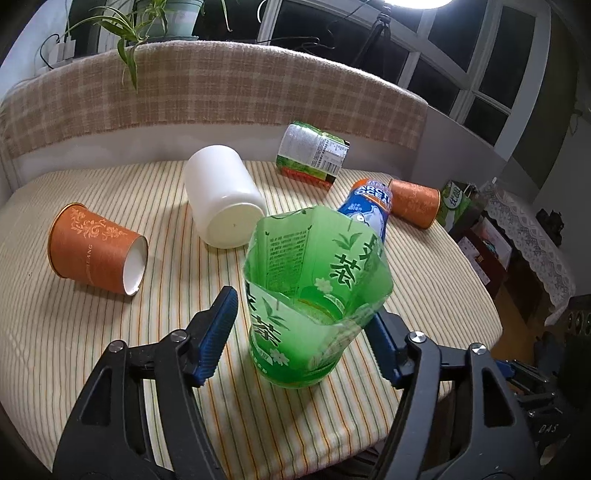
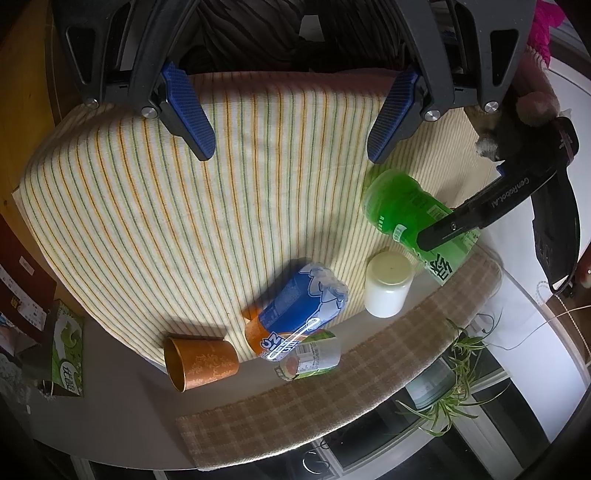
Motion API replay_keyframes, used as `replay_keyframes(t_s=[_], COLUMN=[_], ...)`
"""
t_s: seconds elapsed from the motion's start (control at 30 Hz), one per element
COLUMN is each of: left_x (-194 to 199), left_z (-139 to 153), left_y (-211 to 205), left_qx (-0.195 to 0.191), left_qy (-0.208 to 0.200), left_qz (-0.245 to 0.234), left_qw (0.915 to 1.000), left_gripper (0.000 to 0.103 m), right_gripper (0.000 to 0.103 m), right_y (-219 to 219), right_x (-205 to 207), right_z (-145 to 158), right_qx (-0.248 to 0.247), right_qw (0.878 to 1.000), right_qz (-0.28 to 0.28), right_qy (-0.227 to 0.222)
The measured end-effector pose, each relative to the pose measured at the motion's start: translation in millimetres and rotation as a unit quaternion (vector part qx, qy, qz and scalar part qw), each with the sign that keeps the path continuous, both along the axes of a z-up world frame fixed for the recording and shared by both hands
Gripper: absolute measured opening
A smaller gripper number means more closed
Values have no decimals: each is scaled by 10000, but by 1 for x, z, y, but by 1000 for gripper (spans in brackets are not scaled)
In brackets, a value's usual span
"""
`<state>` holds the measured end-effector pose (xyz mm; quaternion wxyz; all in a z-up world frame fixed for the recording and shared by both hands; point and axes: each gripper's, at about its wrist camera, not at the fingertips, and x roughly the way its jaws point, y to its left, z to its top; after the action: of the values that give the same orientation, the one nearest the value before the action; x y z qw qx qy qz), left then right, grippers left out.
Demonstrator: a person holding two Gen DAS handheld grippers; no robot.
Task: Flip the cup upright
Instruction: 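Open the right gripper and pull it back from the bottle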
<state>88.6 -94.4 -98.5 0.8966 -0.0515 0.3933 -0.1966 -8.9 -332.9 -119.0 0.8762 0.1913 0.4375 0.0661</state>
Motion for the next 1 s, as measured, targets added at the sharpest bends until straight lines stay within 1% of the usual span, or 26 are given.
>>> replay_keyframes(t_s=[0.03,0.17,0.33,0.47,0.6,0.7,0.73,0.87,1.0], left_x=[-1,-6,-10,-17,-31,-41,-43,-52,-57], left_z=[0,-2,-8,-12,-9,-4,-2,4,5], left_y=[0,0,5,13,26,37,39,46,49], left_qx=[-1,59,61,93,211,226,215,221,207], left_qy=[5,36,168,212,58,-134,-172,-325,-361], left_qz=[-12,-79,-40,2,181,371,407,479,487], left_qw=[10000,9999,9998,9997,9996,9990,9988,9981,9979], left_gripper=[80,86,88,88,88,89,90,91,91], right_gripper=[87,87,87,87,87,90,90,90,90], right_y=[1,4,9,15,24,33,37,47,54], right_x=[0,-2,-1,-1,-3,-3,-2,4,5], right_z=[1,4,11,21,36,48,51,53,52], right_qx=[-7,-49,-179,-324,-585,-796,-843,-817,-769], right_qw=[10000,10000,9997,9987,9953,9909,9895,9889,9890], right_qz=[8,34,74,125,158,223,266,361,435], right_qy=[-7,-53,-174,-382,-754,-1058,-1141,-1187,-1189])
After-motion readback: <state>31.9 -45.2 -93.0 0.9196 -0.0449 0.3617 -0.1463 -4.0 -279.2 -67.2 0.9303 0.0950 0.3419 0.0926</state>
